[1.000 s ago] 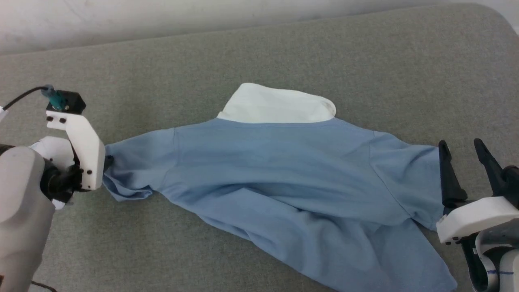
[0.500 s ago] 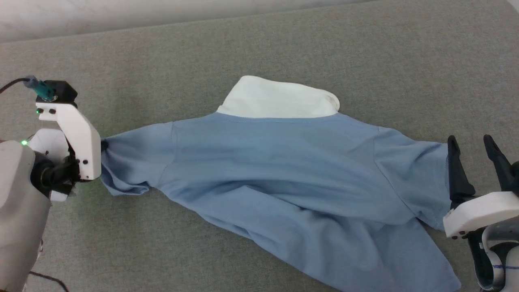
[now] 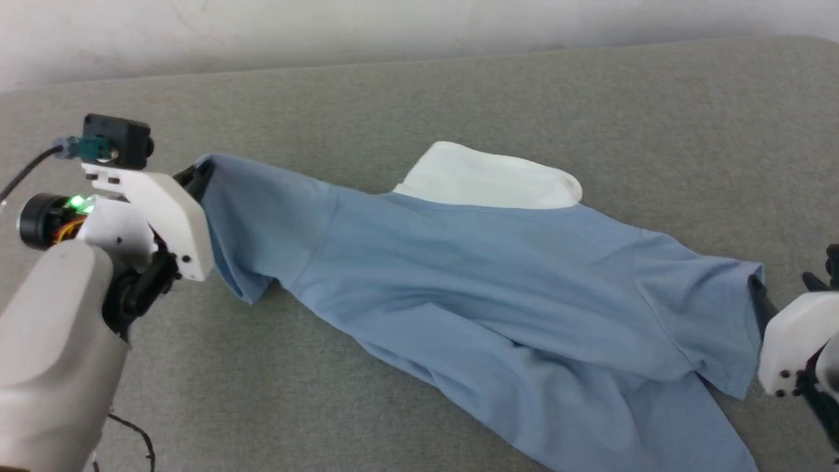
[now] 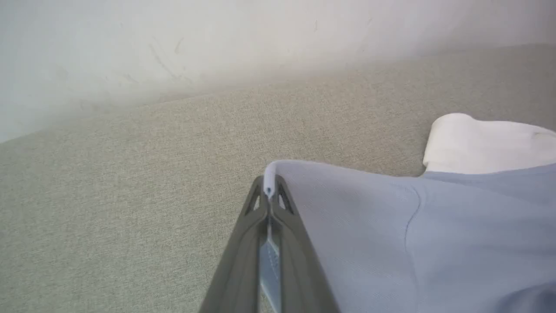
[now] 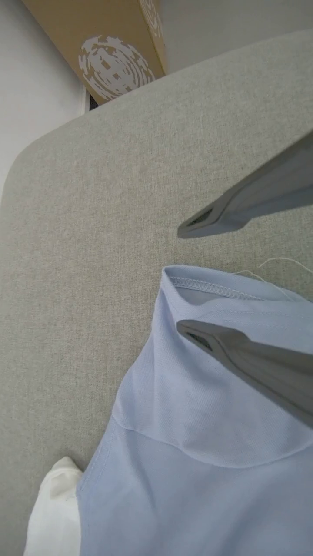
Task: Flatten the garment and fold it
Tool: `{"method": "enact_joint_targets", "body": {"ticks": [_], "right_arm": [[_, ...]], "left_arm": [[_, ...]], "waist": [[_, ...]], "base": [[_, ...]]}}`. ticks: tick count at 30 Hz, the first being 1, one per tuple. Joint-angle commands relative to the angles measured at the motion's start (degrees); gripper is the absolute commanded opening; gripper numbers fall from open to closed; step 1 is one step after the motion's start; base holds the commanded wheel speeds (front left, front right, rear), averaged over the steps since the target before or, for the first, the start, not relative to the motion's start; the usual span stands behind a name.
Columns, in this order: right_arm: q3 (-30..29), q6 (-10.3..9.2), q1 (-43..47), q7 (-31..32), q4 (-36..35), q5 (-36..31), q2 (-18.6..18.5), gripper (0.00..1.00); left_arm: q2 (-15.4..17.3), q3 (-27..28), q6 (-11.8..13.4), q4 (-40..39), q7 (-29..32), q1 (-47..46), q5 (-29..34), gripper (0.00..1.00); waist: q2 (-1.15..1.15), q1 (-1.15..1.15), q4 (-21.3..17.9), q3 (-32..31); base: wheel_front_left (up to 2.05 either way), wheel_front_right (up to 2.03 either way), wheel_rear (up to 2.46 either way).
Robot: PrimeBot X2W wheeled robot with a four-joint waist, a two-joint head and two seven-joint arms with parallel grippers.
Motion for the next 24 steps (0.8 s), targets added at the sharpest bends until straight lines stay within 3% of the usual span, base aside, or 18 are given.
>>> {"method": "enact_joint_targets", "body": {"ticks": [1, 5, 10, 16, 24], "right_arm": [[0.2, -0.05, -1.5, 1.8, 0.2, 0.3, -1.2, 1.00], [0.3, -0.05, -4.3, 11.0, 2.5, 2.4, -5.3, 1.00], [0.1, -0.05, -7.5, 16.4, 7.6, 4.3, -8.9, 1.00], [0.7, -0.05, -8.7, 17.4, 14.7, 3.8, -11.4, 1.00], [5.2, -0.05, -8.9, 15.2, 20.4, 3.8, -12.4, 1.00]], "left_arm": [[-0.3, 0.3, 0.6, -1.5, -0.8, 1.2, 0.3, 0.00], [-0.3, 0.4, 2.9, -10.9, -2.4, 4.8, 0.9, 0.00], [0.1, 0.2, 5.5, -20.7, -2.4, 8.5, 1.5, 0.00], [0.4, -0.3, 7.3, -27.3, -1.8, 10.9, 2.0, 0.00], [1.2, -0.5, 7.7, -29.4, -1.0, 11.8, 1.7, 0.00]], "waist": [[0.00, 0.00, 2.3, -1.5], [0.00, 0.00, 4.6, -1.7], [0.00, 0.00, 7.1, -0.9], [0.00, 0.00, 8.7, 0.3], [0.00, 0.00, 9.1, 1.7]], "base": [[0.00, 0.00, 0.00], [0.00, 0.00, 0.00], [0.00, 0.00, 0.00], [0.00, 0.00, 0.00], [0.00, 0.00, 0.00]]}}
